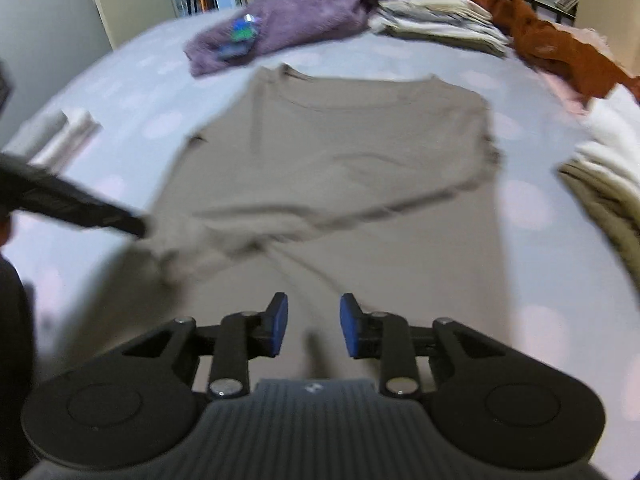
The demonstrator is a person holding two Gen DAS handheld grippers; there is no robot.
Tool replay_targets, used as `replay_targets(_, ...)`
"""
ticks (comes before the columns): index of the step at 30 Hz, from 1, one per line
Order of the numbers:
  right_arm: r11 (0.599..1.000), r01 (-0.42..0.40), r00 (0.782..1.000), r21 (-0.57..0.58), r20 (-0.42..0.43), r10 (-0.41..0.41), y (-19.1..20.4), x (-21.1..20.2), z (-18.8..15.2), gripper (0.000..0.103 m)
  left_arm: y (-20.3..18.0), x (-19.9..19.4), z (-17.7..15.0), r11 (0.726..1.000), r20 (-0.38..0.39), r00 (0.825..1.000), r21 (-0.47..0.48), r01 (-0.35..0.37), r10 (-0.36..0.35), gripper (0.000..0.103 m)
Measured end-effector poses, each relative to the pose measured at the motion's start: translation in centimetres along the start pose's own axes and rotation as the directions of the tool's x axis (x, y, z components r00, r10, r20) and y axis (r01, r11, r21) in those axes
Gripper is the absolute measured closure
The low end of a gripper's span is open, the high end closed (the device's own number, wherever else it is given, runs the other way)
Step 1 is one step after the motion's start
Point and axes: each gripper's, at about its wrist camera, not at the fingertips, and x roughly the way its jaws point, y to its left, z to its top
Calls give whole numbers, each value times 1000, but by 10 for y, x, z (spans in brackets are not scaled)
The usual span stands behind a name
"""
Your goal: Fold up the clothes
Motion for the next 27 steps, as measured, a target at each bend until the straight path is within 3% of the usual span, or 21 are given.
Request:
replay_targets(3, 999, 29, 998, 13, -61, -28, -44, -21, -12, 68, -3, -7, -28, 996, -24, 998, -71, -52, 51, 61)
replay_targets(6, 998, 29, 992, 63, -127, -21, -85, -36, -31, 65, -8, -16, -49, 989, -38, 995, -113, -93, 89, 56)
replay_targets(13, 976, -6, 966, 220, -249, 62, -145, -47, -74, 64, -19, -28, -78, 983, -81, 989, -127, -133, 124, 54)
replay_targets(20, 952, -34, 931, 304, -337, 140, -154, -25, -96, 64, -20, -33, -110, 966, -147, 975, -174, -190, 166, 48)
replay_targets(27, 949, -38, 934, 312, -326, 145, -152, -28, -97, 71, -15, -34, -127, 964, -155, 973, -174, -199, 173, 47)
